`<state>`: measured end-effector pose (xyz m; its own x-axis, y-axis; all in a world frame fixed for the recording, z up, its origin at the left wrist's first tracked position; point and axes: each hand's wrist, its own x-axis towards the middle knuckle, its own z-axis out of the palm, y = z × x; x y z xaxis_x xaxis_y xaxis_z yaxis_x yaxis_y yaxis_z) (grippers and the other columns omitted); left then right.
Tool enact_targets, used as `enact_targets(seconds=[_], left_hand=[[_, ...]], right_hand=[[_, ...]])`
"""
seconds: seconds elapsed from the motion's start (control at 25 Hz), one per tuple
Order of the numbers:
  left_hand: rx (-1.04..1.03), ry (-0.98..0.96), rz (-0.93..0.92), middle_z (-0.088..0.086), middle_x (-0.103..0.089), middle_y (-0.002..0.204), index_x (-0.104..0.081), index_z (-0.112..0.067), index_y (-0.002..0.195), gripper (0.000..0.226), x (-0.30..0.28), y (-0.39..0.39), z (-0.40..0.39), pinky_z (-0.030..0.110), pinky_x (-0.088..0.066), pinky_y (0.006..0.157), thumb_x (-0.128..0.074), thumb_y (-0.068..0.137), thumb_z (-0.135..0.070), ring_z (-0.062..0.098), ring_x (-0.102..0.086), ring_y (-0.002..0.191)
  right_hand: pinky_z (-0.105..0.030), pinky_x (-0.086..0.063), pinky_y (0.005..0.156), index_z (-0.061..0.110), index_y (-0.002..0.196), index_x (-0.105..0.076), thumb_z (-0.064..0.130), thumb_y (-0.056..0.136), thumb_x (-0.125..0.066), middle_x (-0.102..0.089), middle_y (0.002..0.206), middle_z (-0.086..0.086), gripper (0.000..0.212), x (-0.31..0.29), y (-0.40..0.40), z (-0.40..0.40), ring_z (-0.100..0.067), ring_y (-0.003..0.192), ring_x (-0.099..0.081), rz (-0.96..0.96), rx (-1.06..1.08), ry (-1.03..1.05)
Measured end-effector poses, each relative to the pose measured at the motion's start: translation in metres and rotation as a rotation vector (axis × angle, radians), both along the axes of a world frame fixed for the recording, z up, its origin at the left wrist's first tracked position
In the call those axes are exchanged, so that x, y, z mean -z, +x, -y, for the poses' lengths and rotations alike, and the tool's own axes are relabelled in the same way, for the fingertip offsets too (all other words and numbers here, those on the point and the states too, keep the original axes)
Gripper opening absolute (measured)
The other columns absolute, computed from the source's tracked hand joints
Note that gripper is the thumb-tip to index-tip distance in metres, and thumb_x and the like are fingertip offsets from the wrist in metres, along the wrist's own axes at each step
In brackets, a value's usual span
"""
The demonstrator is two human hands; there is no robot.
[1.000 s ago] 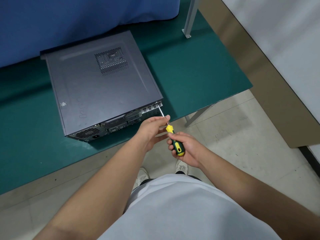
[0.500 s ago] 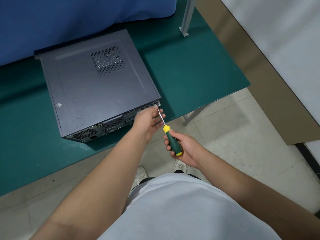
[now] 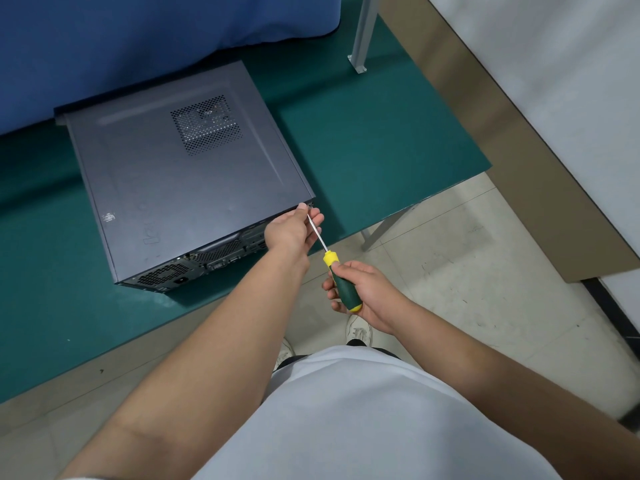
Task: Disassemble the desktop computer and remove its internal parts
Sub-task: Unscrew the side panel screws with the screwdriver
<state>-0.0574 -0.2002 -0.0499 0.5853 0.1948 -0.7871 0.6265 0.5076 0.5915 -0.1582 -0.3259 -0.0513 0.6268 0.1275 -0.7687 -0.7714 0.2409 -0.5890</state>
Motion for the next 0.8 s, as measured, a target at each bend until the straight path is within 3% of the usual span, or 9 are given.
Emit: enact_targets(seconds=[0.2,0.4,0.52,0.6,0.64,0.72,0.8], left_hand=[[0.027,-0.065,-0.018,0.004,-0.080,0.093,-0.071,-0.010,0.105,0.016,-0.005,-0.002,-0.002,0.026,-0.061,0.071,-0.059,0.105,-0.021,0.014,-0.078,0.086],[0.105,-0.179,0.060,0.003,-0.080,0.096,-0.071,-0.010,0.107,0.016,-0.010,-0.009,-0.011,0.029,-0.060,0.078,-0.060,0.104,-0.021,0.015,-0.078,0.089],[0.079,-0.161,0.150,0.004,-0.079,0.096,-0.070,-0.009,0.106,0.014,-0.019,-0.011,-0.030,0.032,-0.062,0.086,-0.063,0.102,-0.020,0.018,-0.077,0.094],[0.140,-0.012,0.246,0.003,-0.079,0.094,-0.071,-0.011,0.101,0.009,-0.023,-0.014,-0.053,0.032,-0.061,0.088,-0.065,0.101,-0.018,0.018,-0.076,0.091],[0.244,0.155,0.326,0.000,-0.079,0.090,-0.072,-0.014,0.097,0.007,-0.025,-0.018,-0.066,0.031,-0.061,0.086,-0.067,0.099,-0.019,0.015,-0.075,0.089],[0.493,0.513,0.506,-0.005,-0.077,0.083,-0.074,-0.020,0.091,0.007,-0.027,-0.031,-0.090,0.026,-0.058,0.078,-0.071,0.096,-0.024,0.007,-0.072,0.080],[0.660,0.733,0.616,-0.011,-0.074,0.079,-0.075,-0.024,0.089,0.007,-0.027,-0.043,-0.107,0.022,-0.055,0.073,-0.074,0.093,-0.030,0.003,-0.069,0.077]], right_hand=[[-0.027,-0.053,0.054,0.010,0.099,-0.057,0.025,0.095,-0.073,-0.070,0.079,-0.006,0.022,0.002,-0.002,-0.002,-0.015,0.063,-0.064,0.051,-0.026,-0.115],[-0.028,-0.048,0.052,0.011,0.096,-0.055,0.021,0.095,-0.072,-0.065,0.076,-0.006,0.019,0.001,-0.008,-0.004,-0.016,0.059,-0.058,0.091,0.003,-0.141],[-0.026,-0.044,0.050,0.015,0.092,-0.054,0.023,0.095,-0.070,-0.055,0.066,0.000,0.019,-0.003,-0.004,-0.013,-0.014,0.055,-0.049,0.133,-0.094,-0.238],[-0.028,-0.043,0.051,0.017,0.086,-0.052,0.029,0.096,-0.070,-0.049,0.062,0.001,0.024,-0.007,-0.001,-0.026,-0.014,0.053,-0.046,0.139,-0.117,-0.278],[-0.029,-0.044,0.054,0.017,0.084,-0.052,0.034,0.097,-0.069,-0.049,0.062,0.000,0.028,-0.011,0.002,-0.034,-0.016,0.054,-0.047,0.146,-0.092,-0.283],[-0.032,-0.050,0.057,0.013,0.083,-0.056,0.040,0.098,-0.065,-0.058,0.067,-0.003,0.033,-0.018,0.012,-0.052,-0.018,0.056,-0.054,0.192,-0.007,-0.297],[-0.031,-0.052,0.056,0.011,0.092,-0.066,0.037,0.100,-0.064,-0.068,0.079,-0.003,0.028,-0.026,0.025,-0.071,-0.015,0.058,-0.059,0.276,0.050,-0.297]])
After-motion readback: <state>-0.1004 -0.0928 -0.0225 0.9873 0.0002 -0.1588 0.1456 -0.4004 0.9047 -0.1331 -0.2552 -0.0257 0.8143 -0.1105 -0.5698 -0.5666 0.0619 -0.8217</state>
